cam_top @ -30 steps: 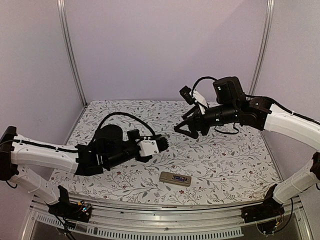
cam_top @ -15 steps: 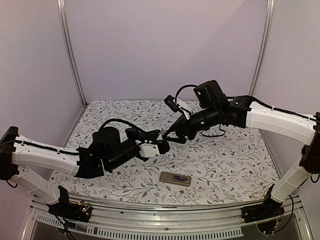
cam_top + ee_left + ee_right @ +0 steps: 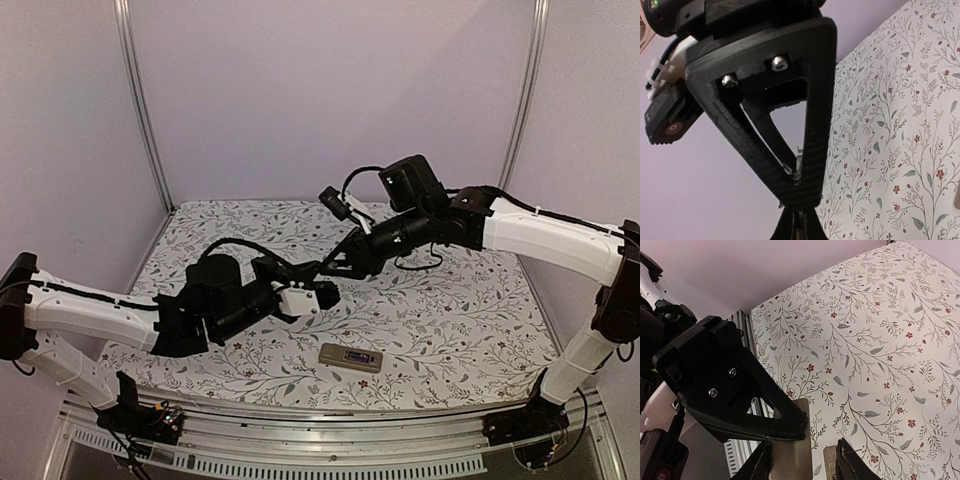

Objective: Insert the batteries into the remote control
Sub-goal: Pass from the left arm to the right, then hold the remote control without the battery cover at the center of the board.

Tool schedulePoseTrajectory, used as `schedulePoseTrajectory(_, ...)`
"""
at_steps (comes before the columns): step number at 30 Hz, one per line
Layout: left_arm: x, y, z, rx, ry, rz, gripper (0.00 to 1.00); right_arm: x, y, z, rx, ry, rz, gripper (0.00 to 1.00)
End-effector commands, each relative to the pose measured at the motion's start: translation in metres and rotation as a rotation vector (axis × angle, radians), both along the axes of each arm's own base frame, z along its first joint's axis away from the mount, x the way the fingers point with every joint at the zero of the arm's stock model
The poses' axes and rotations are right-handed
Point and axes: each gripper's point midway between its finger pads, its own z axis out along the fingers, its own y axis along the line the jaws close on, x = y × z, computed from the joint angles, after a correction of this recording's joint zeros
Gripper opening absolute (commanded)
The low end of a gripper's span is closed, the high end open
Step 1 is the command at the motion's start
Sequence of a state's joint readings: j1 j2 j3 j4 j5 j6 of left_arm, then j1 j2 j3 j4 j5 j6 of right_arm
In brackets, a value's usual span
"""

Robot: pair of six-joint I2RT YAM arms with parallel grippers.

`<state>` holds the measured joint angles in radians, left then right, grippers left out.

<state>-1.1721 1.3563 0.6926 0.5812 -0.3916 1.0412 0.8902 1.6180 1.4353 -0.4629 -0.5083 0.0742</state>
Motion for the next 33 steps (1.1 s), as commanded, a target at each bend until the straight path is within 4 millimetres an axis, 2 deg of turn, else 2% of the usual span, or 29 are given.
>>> schedulePoseTrajectory(1, -0.008, -0.007, -0.005, 0.000, 0.019, -0.033, 0.00, 0.001, 0.006, -0.002, -0.002, 0.017, 0.009, 0.34)
schedulePoseTrajectory(8, -0.010, -0.009, -0.008, 0.005, 0.033, -0.044, 0.00, -0.001, 0.008, -0.002, 0.001, 0.011, 0.021, 0.14)
schedulePoseTrajectory(13, -0.011, -0.009, -0.012, 0.010, 0.050, -0.050, 0.00, 0.000, 0.006, -0.004, -0.005, 0.008, 0.017, 0.09)
schedulePoseTrajectory(14, -0.011, -0.009, -0.012, 0.010, 0.052, -0.051, 0.04, 0.001, 0.006, -0.006, -0.012, 0.008, 0.013, 0.09)
schedulePoseTrajectory(15, -0.011, -0.009, -0.013, 0.010, 0.056, -0.050, 0.18, 0.001, 0.005, -0.008, -0.020, 0.006, 0.011, 0.08)
schedulePoseTrajectory(16, -0.011, -0.009, -0.013, 0.008, 0.058, -0.047, 0.40, 0.002, 0.004, -0.008, -0.026, -0.003, 0.004, 0.08)
schedulePoseTrajectory(17, -0.010, -0.008, -0.011, -0.004, 0.062, -0.042, 0.53, 0.003, 0.002, -0.010, -0.033, -0.006, -0.001, 0.07)
schedulePoseTrajectory(20, -0.012, -0.006, -0.010, -0.041, 0.118, -0.044, 0.71, 0.003, -0.005, -0.015, -0.053, -0.039, -0.008, 0.07)
schedulePoseTrajectory(23, -0.022, -0.006, -0.014, -0.058, 0.229, -0.101, 0.79, 0.003, -0.013, -0.017, -0.070, -0.103, 0.000, 0.06)
schedulePoseTrajectory(25, -0.035, -0.007, -0.016, -0.063, 0.324, -0.168, 0.80, 0.004, -0.019, -0.023, -0.091, -0.146, 0.003, 0.06)
schedulePoseTrajectory(28, -0.043, -0.004, -0.019, -0.073, 0.420, -0.212, 0.81, 0.002, -0.026, -0.029, -0.102, -0.223, 0.030, 0.06)
schedulePoseTrajectory(30, -0.045, -0.001, -0.031, -0.043, 0.493, -0.225, 0.82, -0.003, -0.033, -0.036, -0.101, -0.285, 0.055, 0.06)
schedulePoseTrajectory(33, -0.045, 0.003, -0.058, 0.020, 0.613, -0.224, 0.82, -0.012, -0.046, -0.061, -0.123, -0.343, 0.094, 0.07)
